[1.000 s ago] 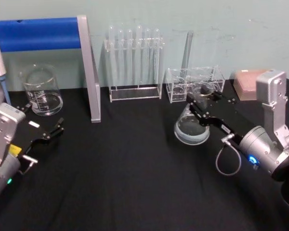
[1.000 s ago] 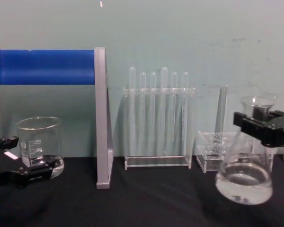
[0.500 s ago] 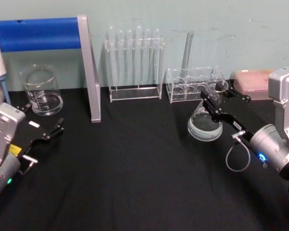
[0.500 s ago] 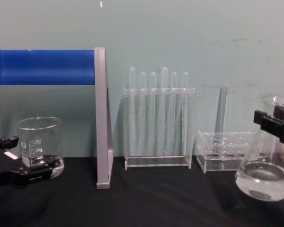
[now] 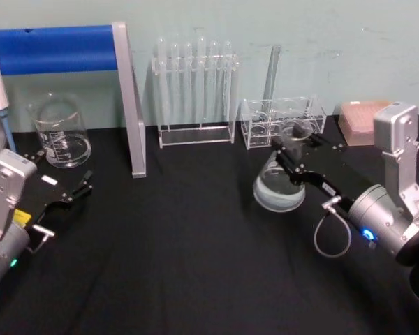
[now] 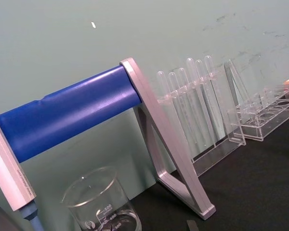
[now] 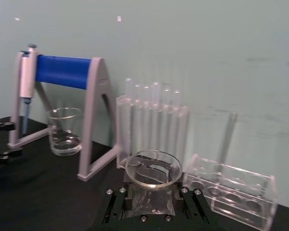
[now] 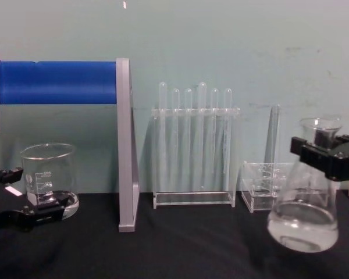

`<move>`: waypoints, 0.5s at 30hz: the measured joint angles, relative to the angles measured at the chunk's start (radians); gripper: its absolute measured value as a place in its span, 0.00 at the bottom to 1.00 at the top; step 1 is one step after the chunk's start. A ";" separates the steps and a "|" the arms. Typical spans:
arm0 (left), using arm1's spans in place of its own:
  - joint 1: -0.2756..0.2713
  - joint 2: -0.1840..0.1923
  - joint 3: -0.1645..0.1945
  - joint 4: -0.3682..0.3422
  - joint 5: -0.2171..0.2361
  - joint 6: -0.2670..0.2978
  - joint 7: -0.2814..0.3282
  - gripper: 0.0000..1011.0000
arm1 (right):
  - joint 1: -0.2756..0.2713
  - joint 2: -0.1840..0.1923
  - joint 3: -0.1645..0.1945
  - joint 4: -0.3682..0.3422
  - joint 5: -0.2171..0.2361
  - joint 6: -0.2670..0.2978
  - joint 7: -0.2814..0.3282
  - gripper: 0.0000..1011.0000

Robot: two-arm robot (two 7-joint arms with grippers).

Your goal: Grasp the erlenmeyer flask with one hand, shake it three times, then place it back.

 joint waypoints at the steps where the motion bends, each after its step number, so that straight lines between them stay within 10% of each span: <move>1: 0.000 0.000 0.000 0.000 0.000 0.000 0.000 0.99 | 0.000 0.001 -0.004 -0.002 0.000 0.000 0.004 0.45; 15: 0.000 0.000 0.000 0.000 0.000 0.000 0.000 0.99 | 0.006 0.018 -0.086 -0.018 0.017 0.004 0.076 0.45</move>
